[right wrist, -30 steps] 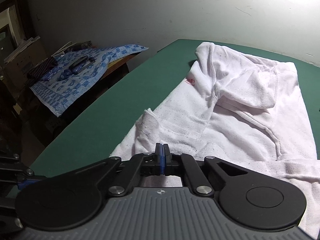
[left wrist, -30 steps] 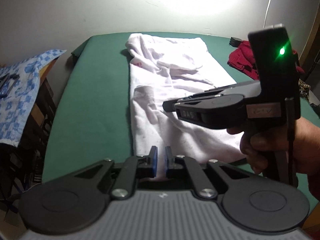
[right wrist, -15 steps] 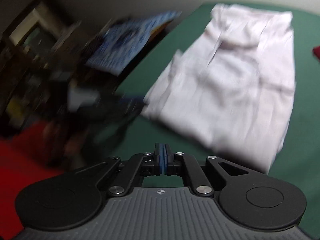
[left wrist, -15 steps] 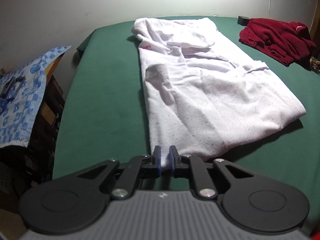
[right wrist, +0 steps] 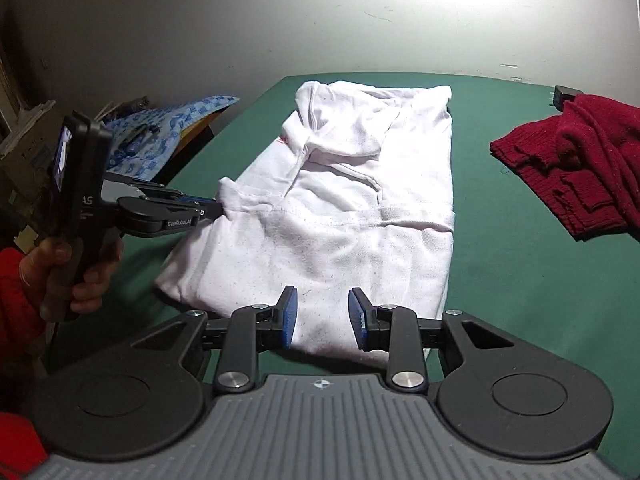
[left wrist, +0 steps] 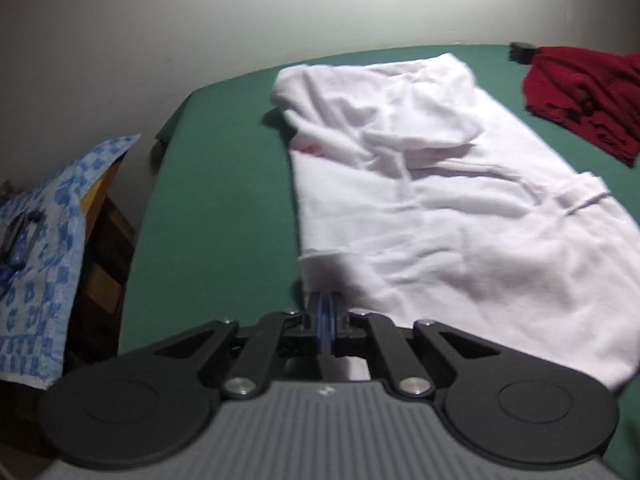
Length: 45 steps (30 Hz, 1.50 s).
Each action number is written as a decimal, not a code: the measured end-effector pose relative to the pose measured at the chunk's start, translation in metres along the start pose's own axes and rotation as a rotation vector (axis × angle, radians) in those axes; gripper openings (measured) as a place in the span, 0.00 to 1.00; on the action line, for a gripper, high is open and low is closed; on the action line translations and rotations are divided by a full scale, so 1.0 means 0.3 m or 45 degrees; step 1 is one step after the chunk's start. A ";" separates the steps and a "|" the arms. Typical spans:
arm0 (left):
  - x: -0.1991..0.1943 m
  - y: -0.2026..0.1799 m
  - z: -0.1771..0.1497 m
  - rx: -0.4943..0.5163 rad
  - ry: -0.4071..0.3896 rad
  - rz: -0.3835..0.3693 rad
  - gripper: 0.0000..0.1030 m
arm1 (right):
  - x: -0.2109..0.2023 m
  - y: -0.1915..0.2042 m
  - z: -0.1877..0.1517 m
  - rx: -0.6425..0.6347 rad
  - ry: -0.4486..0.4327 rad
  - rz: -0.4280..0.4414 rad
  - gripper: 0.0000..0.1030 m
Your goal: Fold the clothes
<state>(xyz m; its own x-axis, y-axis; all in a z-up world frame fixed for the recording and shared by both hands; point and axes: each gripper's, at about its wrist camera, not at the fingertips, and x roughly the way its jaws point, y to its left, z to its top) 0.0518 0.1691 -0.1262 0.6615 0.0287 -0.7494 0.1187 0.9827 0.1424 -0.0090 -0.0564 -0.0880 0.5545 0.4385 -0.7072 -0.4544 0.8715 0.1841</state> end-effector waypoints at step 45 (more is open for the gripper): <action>-0.270 -0.013 -0.293 0.052 0.010 -0.153 0.37 | -0.047 -0.110 -0.175 0.108 0.059 -0.155 0.40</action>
<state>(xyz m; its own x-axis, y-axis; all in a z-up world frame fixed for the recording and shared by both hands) -0.0674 0.1791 -0.1228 0.6348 -0.0875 -0.7677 0.2269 0.9709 0.0769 -0.0386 -0.1028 -0.1201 0.5685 0.3196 -0.7581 -0.3241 0.9339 0.1507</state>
